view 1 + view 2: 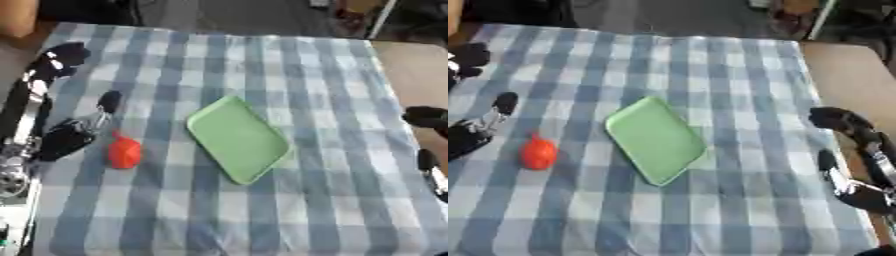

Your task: Pick up objects on the table and place them in the box.

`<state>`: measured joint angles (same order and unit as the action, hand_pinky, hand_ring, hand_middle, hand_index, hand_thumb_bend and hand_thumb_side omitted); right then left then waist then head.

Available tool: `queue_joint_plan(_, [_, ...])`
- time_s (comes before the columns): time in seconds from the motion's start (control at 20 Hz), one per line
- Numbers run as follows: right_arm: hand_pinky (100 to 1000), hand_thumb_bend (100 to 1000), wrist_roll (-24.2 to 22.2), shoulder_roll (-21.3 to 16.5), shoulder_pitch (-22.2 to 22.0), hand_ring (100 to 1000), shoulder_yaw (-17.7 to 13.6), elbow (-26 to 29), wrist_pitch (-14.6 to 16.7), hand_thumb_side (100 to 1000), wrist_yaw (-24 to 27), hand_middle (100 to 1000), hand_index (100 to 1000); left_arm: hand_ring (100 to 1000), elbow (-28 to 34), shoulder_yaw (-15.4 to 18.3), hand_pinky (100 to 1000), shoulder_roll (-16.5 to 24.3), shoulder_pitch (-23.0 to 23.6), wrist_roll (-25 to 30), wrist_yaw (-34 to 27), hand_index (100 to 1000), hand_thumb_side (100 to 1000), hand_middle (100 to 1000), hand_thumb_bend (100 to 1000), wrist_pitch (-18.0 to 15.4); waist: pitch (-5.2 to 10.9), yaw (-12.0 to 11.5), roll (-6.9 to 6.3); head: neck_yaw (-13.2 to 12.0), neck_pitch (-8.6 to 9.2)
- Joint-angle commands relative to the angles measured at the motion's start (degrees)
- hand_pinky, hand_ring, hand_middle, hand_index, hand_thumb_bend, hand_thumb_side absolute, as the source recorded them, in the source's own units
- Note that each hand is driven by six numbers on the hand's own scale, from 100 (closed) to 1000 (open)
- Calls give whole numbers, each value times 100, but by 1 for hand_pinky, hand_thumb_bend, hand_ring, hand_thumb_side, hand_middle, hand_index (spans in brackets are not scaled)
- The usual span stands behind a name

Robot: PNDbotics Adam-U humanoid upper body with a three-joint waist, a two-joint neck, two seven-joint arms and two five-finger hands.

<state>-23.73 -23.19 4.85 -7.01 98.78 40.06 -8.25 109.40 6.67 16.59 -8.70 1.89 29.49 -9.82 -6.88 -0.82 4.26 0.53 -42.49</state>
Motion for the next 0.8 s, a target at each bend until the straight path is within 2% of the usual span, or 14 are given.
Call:
queue_joint_plan(0.05, [832,100,-1189,-88,4,829,-54,76,1191,459,21,855,842,816,65,3,825,66,-46,1,24,873,626,884,556,-5,61,3,-13,7,108])
queue_joint_plan(0.8, [832,100,-1174,-90,4,829,-56,74,1191,457,8,855,842,818,48,1,827,112,-4,71,131,876,635,883,555,-47,52,1,-8,-1,98])
